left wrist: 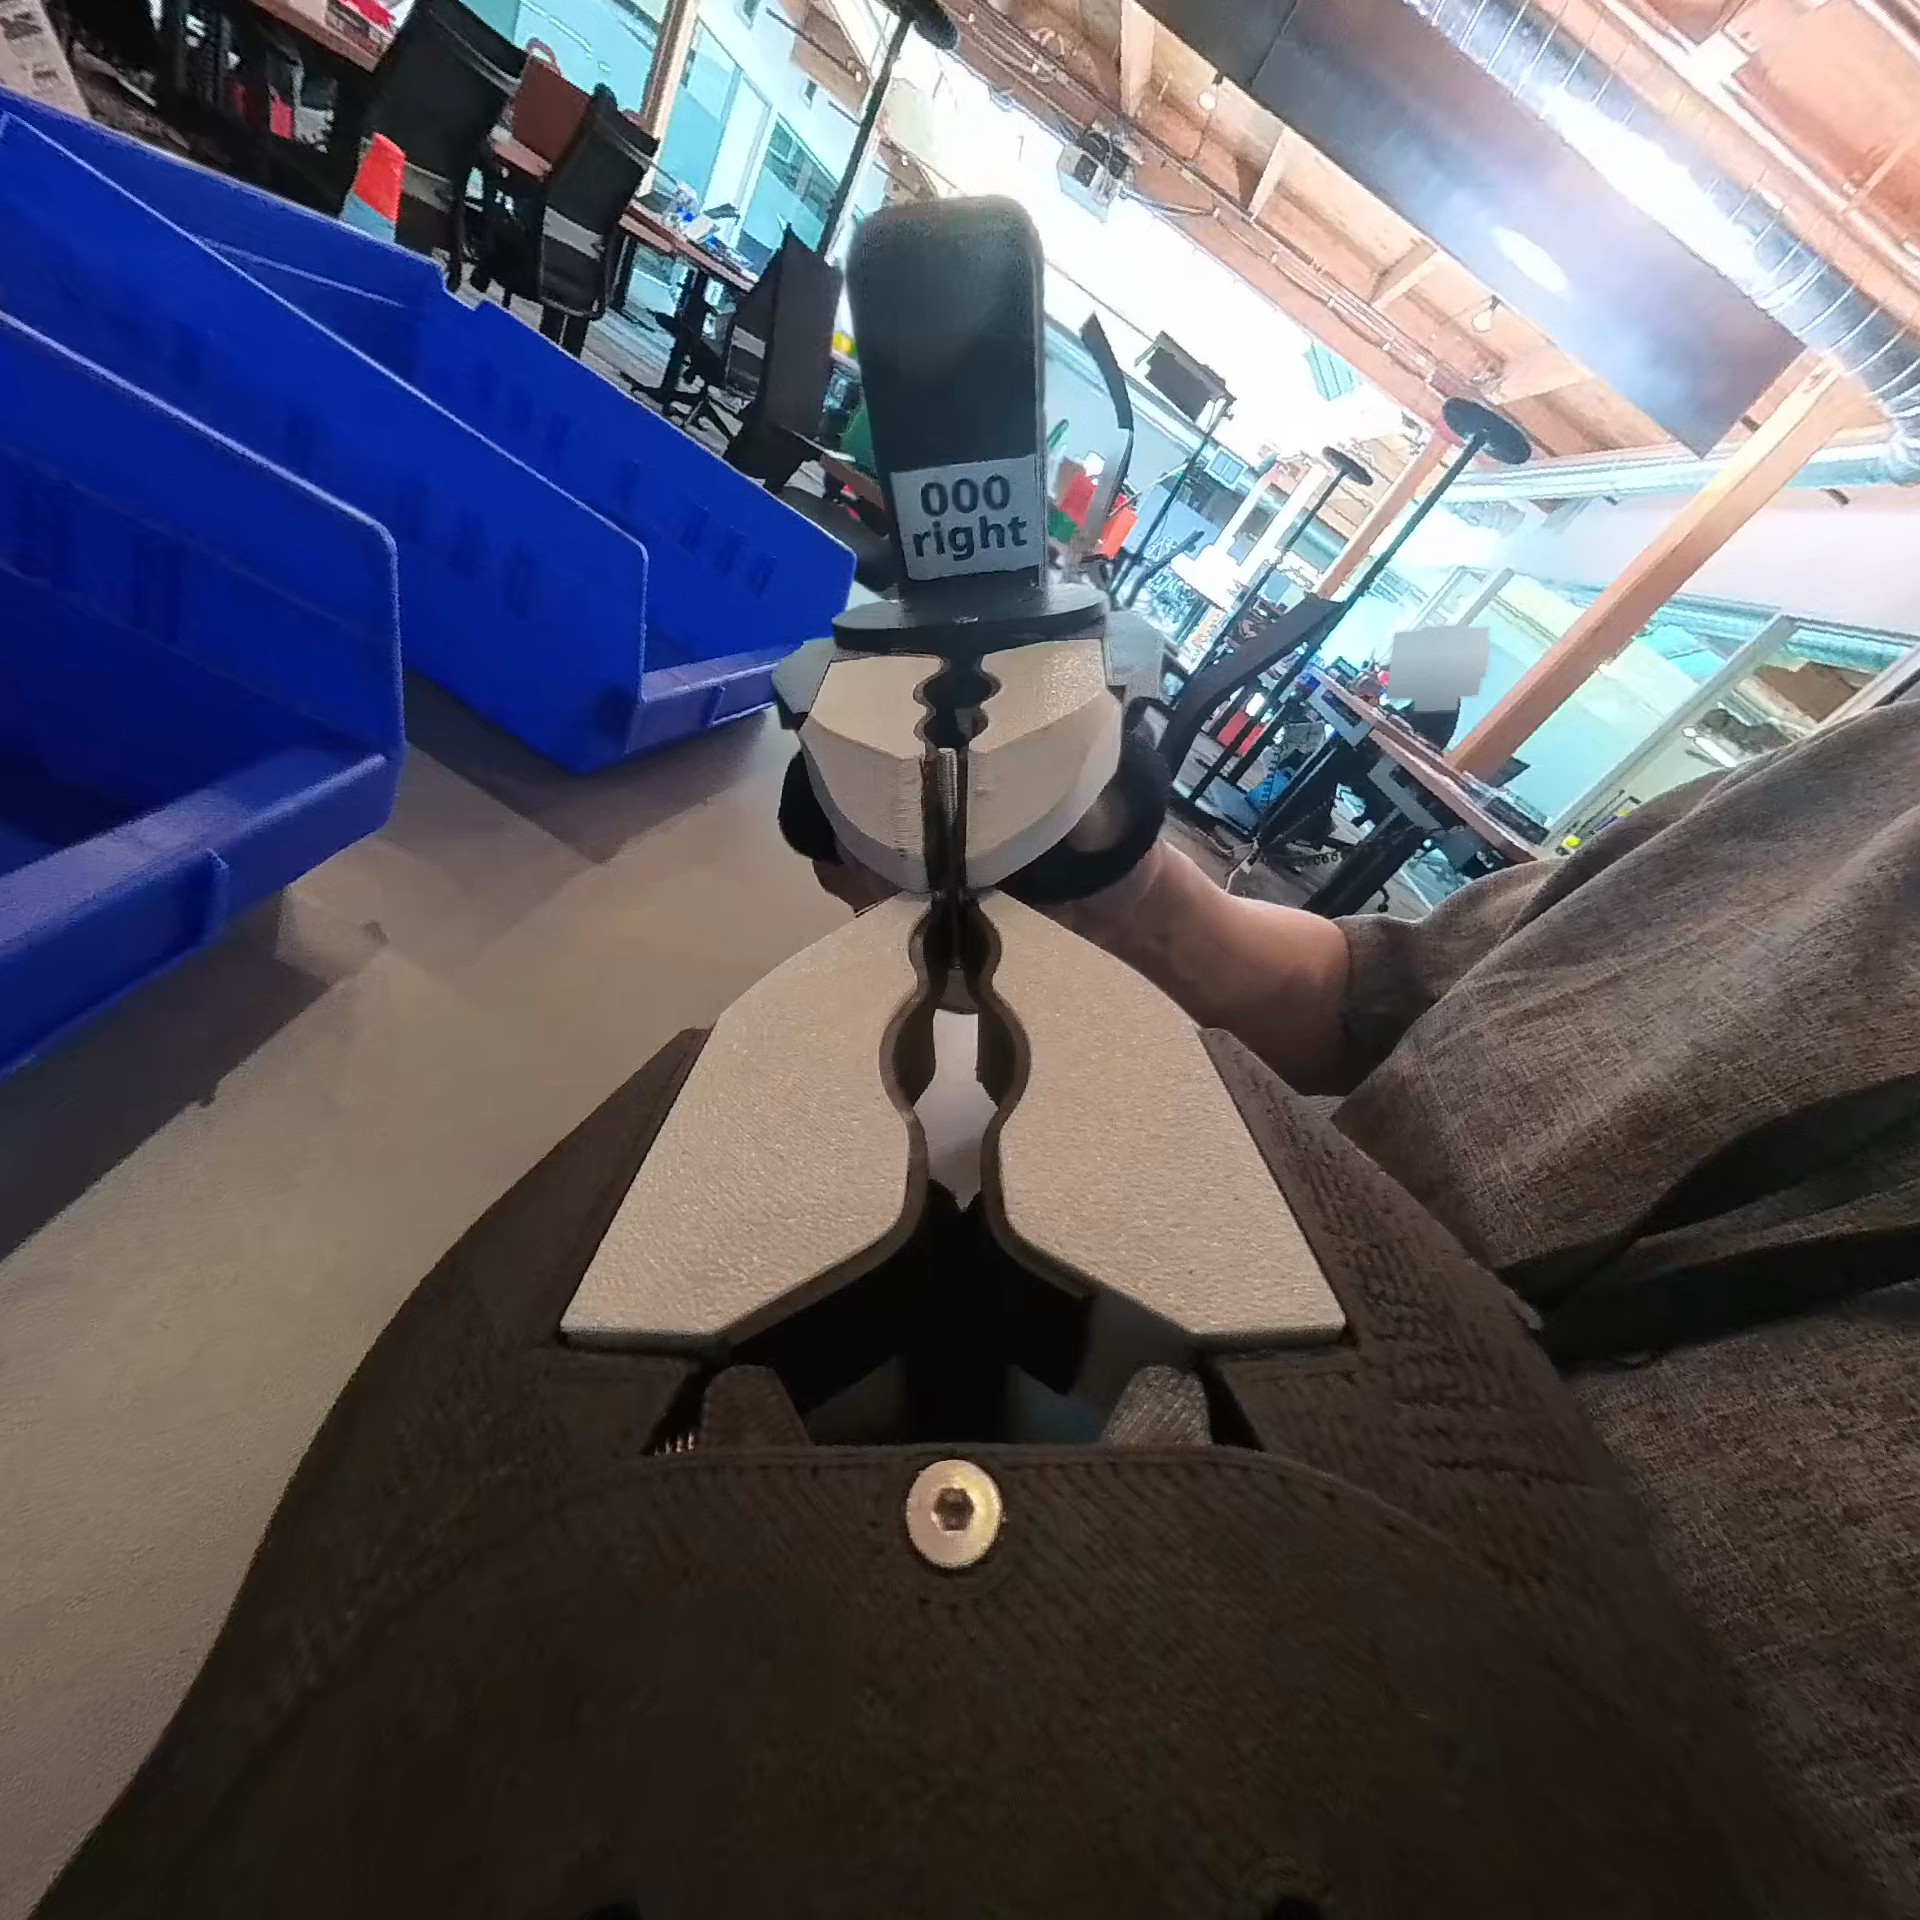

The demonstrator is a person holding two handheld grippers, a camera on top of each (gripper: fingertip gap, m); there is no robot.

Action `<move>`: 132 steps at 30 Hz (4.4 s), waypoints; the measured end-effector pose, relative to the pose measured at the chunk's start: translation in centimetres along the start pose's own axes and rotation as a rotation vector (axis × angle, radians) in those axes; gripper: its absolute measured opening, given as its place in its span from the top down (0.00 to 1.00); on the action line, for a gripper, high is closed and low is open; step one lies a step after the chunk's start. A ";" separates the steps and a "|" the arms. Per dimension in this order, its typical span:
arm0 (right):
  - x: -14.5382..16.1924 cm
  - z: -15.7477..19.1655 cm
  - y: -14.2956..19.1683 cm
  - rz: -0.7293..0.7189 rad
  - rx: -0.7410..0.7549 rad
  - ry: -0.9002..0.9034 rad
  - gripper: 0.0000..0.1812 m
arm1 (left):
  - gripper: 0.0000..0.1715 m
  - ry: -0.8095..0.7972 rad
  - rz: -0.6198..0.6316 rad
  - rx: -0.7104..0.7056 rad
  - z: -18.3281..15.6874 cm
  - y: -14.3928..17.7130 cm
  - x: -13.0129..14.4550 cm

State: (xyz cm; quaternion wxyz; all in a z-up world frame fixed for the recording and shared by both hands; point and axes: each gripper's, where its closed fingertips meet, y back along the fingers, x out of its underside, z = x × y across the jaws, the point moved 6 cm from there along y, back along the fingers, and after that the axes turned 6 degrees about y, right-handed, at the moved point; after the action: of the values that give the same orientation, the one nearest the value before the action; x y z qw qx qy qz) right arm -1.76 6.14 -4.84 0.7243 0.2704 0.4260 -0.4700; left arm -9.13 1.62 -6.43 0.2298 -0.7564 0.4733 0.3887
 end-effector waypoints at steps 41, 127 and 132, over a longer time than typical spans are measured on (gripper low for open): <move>1.7 -3.0 3.1 0.012 0.218 0.070 1.00 | 0.99 -0.127 0.159 -0.062 1.1 1.3 3.2; 1.8 7.9 -0.5 -0.140 0.168 0.246 0.99 | 0.99 -0.287 0.063 -0.082 -7.3 1.2 1.5; 1.7 8.5 0.0 -0.160 0.159 0.237 0.99 | 0.99 -0.301 0.080 -0.088 -8.0 0.7 1.4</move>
State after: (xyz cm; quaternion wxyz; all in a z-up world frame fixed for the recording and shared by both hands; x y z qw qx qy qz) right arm 1.66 -1.34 -2.20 0.6055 0.3456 0.4902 -0.5232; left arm -6.43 -5.16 -2.80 0.2491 -0.6794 0.4459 0.5269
